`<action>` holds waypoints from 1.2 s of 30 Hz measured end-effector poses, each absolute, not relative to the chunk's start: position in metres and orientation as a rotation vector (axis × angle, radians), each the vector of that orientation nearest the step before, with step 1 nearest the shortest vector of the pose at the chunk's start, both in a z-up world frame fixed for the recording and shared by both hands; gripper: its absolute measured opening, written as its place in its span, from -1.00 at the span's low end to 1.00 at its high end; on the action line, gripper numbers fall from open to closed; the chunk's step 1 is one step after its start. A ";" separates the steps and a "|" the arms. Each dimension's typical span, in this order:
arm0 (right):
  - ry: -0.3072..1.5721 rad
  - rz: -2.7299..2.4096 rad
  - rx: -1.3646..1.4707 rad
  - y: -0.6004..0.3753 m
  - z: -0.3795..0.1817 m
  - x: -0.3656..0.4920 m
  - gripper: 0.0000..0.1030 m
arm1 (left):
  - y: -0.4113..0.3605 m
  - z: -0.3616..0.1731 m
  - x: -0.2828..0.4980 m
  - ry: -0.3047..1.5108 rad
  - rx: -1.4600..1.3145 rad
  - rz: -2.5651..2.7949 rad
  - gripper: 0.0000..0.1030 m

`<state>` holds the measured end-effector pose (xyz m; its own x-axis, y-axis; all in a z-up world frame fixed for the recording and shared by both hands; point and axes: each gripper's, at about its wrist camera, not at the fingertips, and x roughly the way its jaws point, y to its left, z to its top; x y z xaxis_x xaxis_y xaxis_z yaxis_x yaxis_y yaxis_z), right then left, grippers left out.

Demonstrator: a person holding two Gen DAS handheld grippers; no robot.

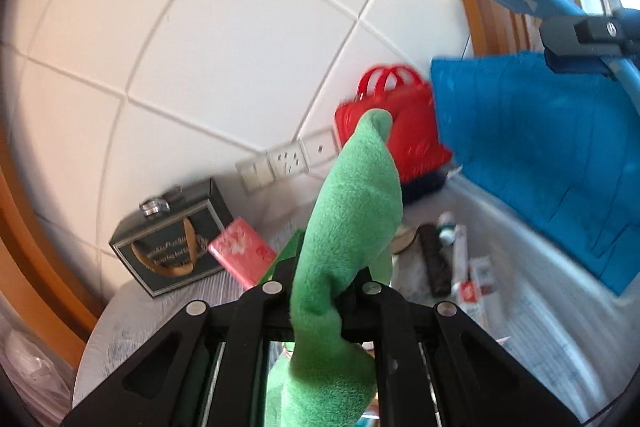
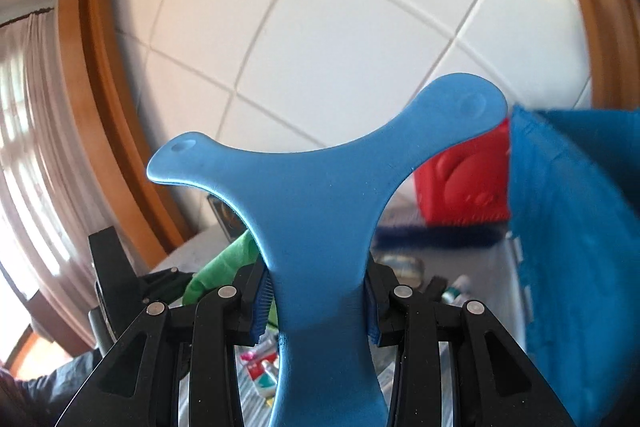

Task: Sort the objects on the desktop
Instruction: 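Carry the blue toy and green plush into the blue crate and release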

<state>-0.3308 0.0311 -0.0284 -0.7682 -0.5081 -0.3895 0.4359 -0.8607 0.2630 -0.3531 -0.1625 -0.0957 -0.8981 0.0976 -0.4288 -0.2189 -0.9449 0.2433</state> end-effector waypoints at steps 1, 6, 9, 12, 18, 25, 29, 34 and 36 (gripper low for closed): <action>-0.222 -2.565 0.604 0.035 -0.022 -0.323 -0.30 | -0.157 -0.083 -0.346 0.420 -0.600 2.882 -0.83; -0.260 -2.661 0.503 0.064 0.010 -0.273 -0.30 | -0.124 -0.037 -0.320 0.392 -0.465 2.849 -0.83; -0.287 -2.730 0.428 0.088 0.033 -0.243 -0.30 | -0.092 -0.009 -0.307 0.394 -0.368 2.811 -0.83; -0.306 -2.806 0.324 0.121 0.059 -0.213 -0.30 | -0.058 0.013 -0.297 0.385 -0.303 2.763 -0.83; -0.317 -2.914 0.243 0.188 0.088 -0.180 -0.30 | 0.023 0.051 -0.285 0.366 -0.208 2.669 -0.83; -0.315 -2.983 0.287 0.283 0.092 -0.181 -0.30 | 0.112 0.072 -0.284 0.336 -0.195 2.640 -0.83; -0.342 -2.999 0.326 0.332 0.095 -0.193 -0.30 | 0.153 0.079 -0.291 0.300 -0.239 2.651 -0.83; -0.367 -3.002 0.405 0.376 0.084 -0.213 -0.30 | 0.193 0.084 -0.294 0.277 -0.256 2.665 -0.83; -0.375 -3.001 0.441 0.386 0.078 -0.220 -0.30 | 0.203 0.085 -0.294 0.265 -0.262 2.665 -0.83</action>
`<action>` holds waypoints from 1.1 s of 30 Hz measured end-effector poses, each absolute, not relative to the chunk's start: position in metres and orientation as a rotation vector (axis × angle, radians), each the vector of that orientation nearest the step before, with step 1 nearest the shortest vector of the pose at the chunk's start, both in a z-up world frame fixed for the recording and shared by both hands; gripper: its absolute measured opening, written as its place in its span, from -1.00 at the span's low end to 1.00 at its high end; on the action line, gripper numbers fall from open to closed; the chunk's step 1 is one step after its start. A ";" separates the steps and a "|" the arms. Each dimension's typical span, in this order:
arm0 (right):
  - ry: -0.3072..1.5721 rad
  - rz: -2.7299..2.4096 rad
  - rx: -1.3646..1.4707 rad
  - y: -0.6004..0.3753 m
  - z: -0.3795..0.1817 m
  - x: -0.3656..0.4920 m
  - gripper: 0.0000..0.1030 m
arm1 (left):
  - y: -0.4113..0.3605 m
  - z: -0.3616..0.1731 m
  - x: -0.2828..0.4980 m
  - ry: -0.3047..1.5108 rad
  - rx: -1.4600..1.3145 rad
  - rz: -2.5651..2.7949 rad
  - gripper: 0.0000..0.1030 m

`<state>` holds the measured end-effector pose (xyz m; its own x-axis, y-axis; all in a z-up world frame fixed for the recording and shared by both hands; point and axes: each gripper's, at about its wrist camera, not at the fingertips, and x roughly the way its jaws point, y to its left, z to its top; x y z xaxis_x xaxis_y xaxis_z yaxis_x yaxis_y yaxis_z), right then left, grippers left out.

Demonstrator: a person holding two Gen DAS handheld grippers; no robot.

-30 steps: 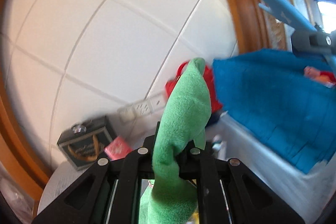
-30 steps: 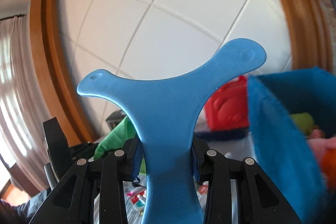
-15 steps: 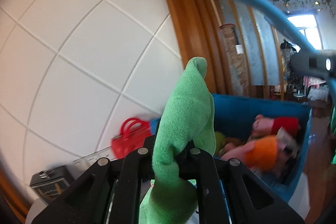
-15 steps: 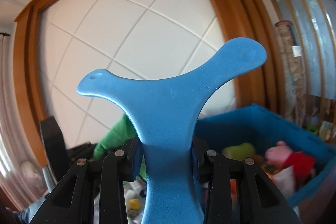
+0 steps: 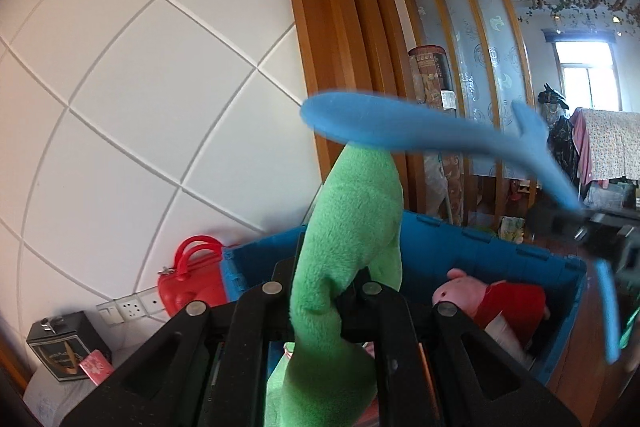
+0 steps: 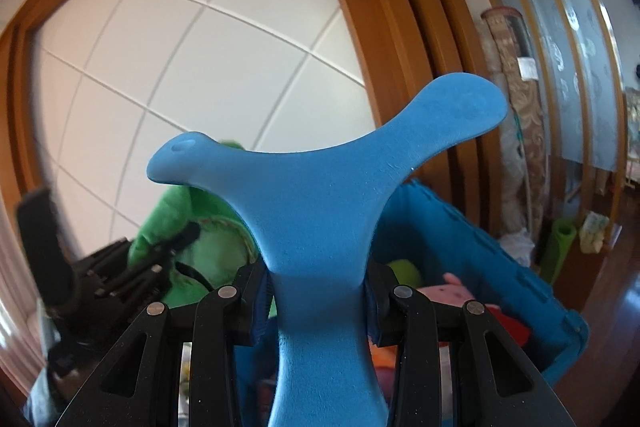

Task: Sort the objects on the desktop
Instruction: 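Carry the blue toy and green plush into the blue crate and release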

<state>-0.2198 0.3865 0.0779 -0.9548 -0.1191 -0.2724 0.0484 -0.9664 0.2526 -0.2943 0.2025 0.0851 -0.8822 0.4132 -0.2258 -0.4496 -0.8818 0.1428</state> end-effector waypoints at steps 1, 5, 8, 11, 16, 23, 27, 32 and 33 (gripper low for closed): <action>-0.381 -2.998 0.458 0.392 0.076 -0.225 -0.30 | 0.208 0.086 -0.296 0.257 -0.268 2.665 -0.82; -0.361 -3.022 0.535 0.400 0.070 -0.249 -0.23 | 0.236 0.075 -0.311 0.289 -0.364 2.668 -0.67; -0.316 -3.076 0.671 0.406 0.064 -0.285 0.90 | 0.245 0.069 -0.320 0.313 -0.419 2.728 -0.41; -0.359 -3.085 0.649 0.417 0.061 -0.287 0.89 | 0.245 0.067 -0.318 0.313 -0.396 2.786 0.06; -0.421 -3.066 0.575 0.425 0.057 -0.269 0.93 | 0.229 0.075 -0.301 0.273 -0.290 2.869 0.70; -0.503 -3.050 0.551 0.421 0.048 -0.246 0.99 | 0.209 0.074 -0.292 0.302 -0.292 2.891 0.73; -0.490 -3.045 0.560 0.415 0.038 -0.235 0.99 | 0.194 0.064 -0.279 0.303 -0.308 2.902 0.73; -0.487 -3.023 0.535 0.405 0.029 -0.219 0.99 | 0.155 0.048 -0.248 0.270 -0.293 2.971 0.73; -0.494 -3.020 0.527 0.402 0.027 -0.215 0.99 | 0.146 0.046 -0.243 0.264 -0.295 2.978 0.73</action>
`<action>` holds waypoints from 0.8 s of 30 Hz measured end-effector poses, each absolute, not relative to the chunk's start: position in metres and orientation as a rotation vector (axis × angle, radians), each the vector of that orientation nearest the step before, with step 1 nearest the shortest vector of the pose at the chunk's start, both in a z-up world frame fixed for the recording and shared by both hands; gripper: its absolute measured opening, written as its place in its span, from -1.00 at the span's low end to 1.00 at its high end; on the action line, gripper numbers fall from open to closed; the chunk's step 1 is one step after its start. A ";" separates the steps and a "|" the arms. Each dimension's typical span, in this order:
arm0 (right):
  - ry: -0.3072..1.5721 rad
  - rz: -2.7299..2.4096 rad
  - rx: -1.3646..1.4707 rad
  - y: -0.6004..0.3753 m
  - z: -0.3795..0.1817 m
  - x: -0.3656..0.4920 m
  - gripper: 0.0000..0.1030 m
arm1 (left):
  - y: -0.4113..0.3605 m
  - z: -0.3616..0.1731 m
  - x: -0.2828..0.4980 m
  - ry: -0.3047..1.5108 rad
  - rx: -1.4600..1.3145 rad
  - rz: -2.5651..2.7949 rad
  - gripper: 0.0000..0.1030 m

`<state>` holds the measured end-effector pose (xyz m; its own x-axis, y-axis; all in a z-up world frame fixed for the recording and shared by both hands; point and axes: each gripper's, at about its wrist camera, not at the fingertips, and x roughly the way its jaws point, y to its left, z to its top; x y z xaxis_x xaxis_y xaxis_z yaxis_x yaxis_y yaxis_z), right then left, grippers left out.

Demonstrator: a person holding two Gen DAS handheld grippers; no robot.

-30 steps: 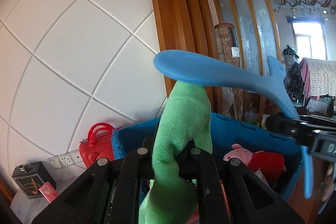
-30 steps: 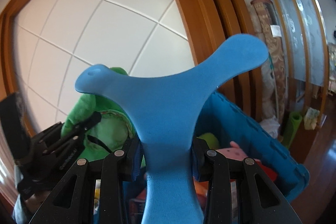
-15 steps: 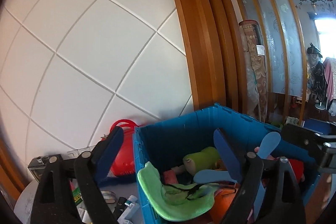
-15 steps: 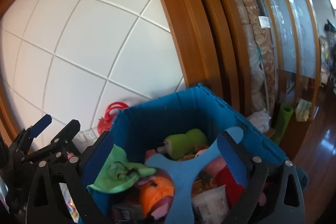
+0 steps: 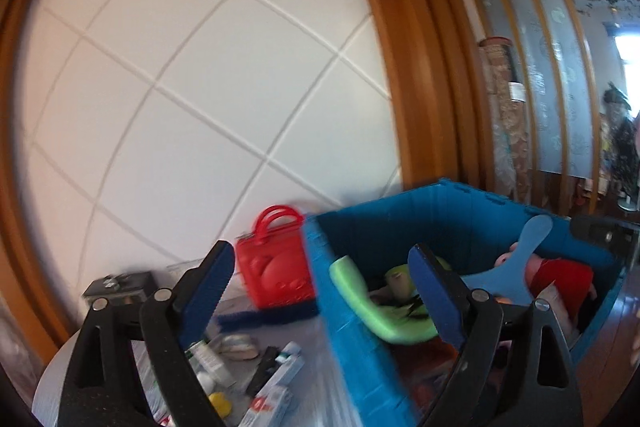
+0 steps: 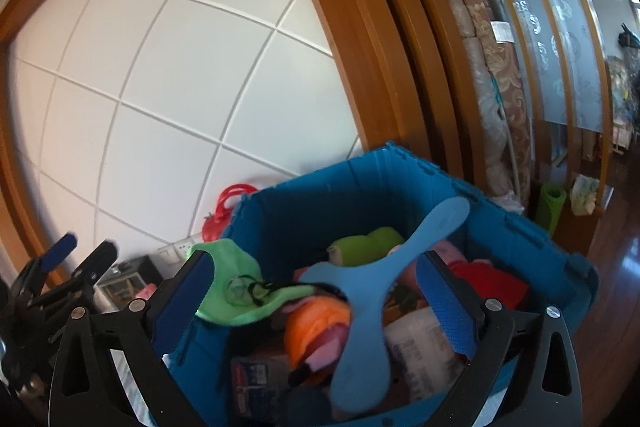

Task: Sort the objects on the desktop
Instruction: 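Carry the blue toy and green plush into the blue crate and release, then move both grippers back to the table pile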

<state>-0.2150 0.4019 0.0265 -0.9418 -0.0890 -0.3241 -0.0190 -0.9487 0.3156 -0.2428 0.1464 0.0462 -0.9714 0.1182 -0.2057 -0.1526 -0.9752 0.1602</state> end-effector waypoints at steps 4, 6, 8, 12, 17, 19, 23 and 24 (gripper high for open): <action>-0.511 -3.023 0.533 0.386 0.021 -0.211 0.99 | 0.113 0.042 -0.223 0.268 -0.296 3.002 0.73; -0.509 -3.033 0.543 0.377 0.020 -0.212 0.99 | 0.097 0.043 -0.219 0.259 -0.299 3.017 0.73; -0.525 -3.041 0.552 0.365 0.021 -0.214 0.99 | 0.078 0.043 -0.216 0.255 -0.311 3.027 0.73; -0.465 -3.046 0.573 0.326 0.026 -0.215 0.99 | 0.037 0.041 -0.214 0.254 -0.335 3.059 0.74; -0.321 -3.058 0.575 0.264 0.033 -0.210 0.99 | -0.007 0.030 -0.212 0.245 -0.365 3.075 0.73; -0.258 -3.077 0.565 0.237 0.034 -0.206 0.99 | -0.027 0.024 -0.209 0.240 -0.374 3.075 0.73; -0.155 -3.083 0.595 0.186 0.029 -0.207 0.99 | -0.062 0.014 -0.210 0.249 -0.416 3.083 0.73; -0.151 -3.072 0.599 0.176 0.026 -0.208 0.99 | -0.071 0.011 -0.210 0.251 -0.423 3.084 0.74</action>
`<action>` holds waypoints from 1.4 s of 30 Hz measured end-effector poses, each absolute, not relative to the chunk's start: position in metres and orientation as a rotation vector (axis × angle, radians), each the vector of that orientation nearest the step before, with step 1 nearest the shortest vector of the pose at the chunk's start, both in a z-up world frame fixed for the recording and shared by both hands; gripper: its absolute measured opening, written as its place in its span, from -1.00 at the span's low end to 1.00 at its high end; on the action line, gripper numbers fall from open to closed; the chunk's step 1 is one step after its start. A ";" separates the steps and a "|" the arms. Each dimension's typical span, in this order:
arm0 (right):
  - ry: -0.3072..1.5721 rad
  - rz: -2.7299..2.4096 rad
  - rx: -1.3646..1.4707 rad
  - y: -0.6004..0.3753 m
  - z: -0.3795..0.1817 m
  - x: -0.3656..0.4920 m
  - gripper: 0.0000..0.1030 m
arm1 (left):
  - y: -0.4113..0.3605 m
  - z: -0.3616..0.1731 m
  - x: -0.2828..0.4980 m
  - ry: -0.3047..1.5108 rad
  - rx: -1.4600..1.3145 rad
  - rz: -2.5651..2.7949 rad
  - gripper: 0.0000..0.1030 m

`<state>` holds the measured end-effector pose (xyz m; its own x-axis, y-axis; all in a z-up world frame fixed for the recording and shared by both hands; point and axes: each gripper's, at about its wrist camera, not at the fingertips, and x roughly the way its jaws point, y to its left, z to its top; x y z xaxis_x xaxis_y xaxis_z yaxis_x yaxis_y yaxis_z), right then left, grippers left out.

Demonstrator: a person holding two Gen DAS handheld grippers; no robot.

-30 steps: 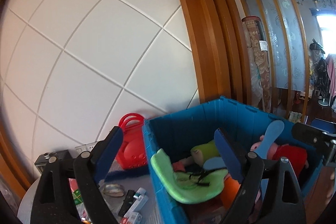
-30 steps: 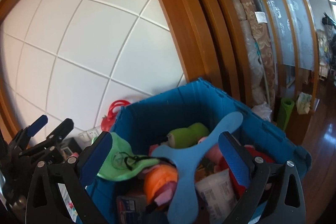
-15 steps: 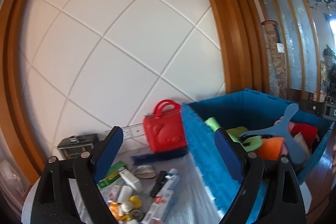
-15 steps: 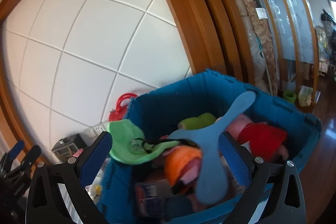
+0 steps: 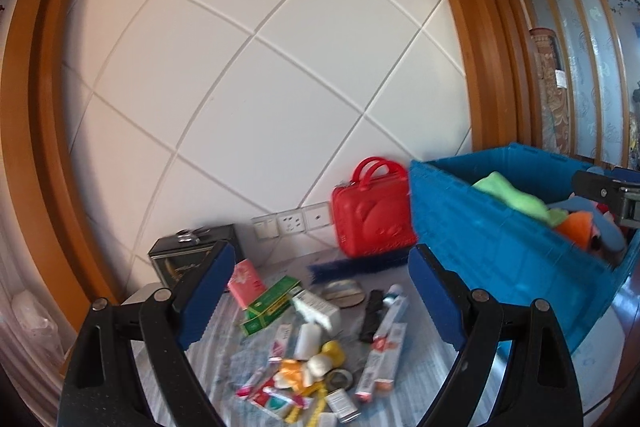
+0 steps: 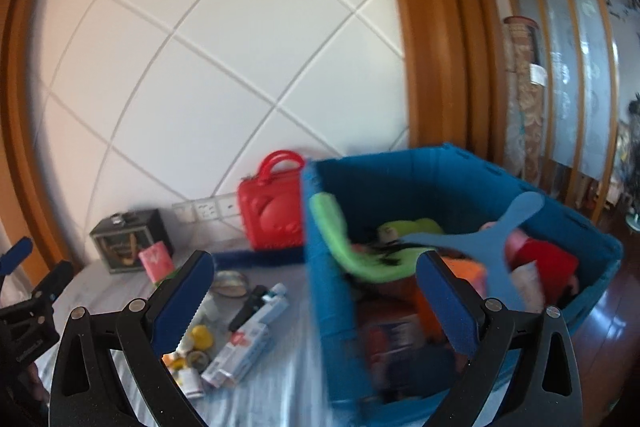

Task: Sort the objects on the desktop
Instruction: 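Move both grippers back to the table pile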

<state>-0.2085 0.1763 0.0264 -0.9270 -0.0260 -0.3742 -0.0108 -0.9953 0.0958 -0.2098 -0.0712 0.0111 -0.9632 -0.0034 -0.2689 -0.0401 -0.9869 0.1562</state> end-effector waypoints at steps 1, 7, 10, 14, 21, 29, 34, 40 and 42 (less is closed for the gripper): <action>-0.151 -3.064 0.606 0.168 0.023 -0.210 0.99 | -0.080 0.009 -0.210 0.256 -0.428 3.086 0.73; -0.168 -2.927 0.737 0.115 -0.020 -0.227 0.99 | -0.125 -0.002 -0.214 0.301 -0.440 3.115 0.73; -0.149 -2.846 0.854 0.092 -0.052 -0.246 0.99 | -0.143 -0.008 -0.224 0.289 -0.454 3.131 0.74; -0.103 -2.752 0.980 0.067 -0.095 -0.278 0.99 | -0.164 -0.024 -0.241 0.268 -0.509 3.175 0.74; 0.007 -2.598 1.331 0.040 -0.194 -0.362 0.81 | -0.194 -0.054 -0.287 0.248 -0.641 3.196 0.73; -0.118 -2.486 1.588 0.046 -0.277 -0.429 0.57 | -0.218 -0.099 -0.348 0.198 -0.810 3.164 0.73; -0.059 -2.467 1.627 0.057 -0.288 -0.433 0.59 | -0.208 -0.125 -0.374 0.254 -0.854 3.088 0.73; -0.039 -2.425 1.705 0.066 -0.297 -0.430 0.49 | -0.200 -0.142 -0.392 0.271 -0.881 3.023 0.73; -0.029 -2.382 1.726 0.060 -0.309 -0.435 0.27 | -0.198 -0.147 -0.397 0.276 -0.911 3.014 0.73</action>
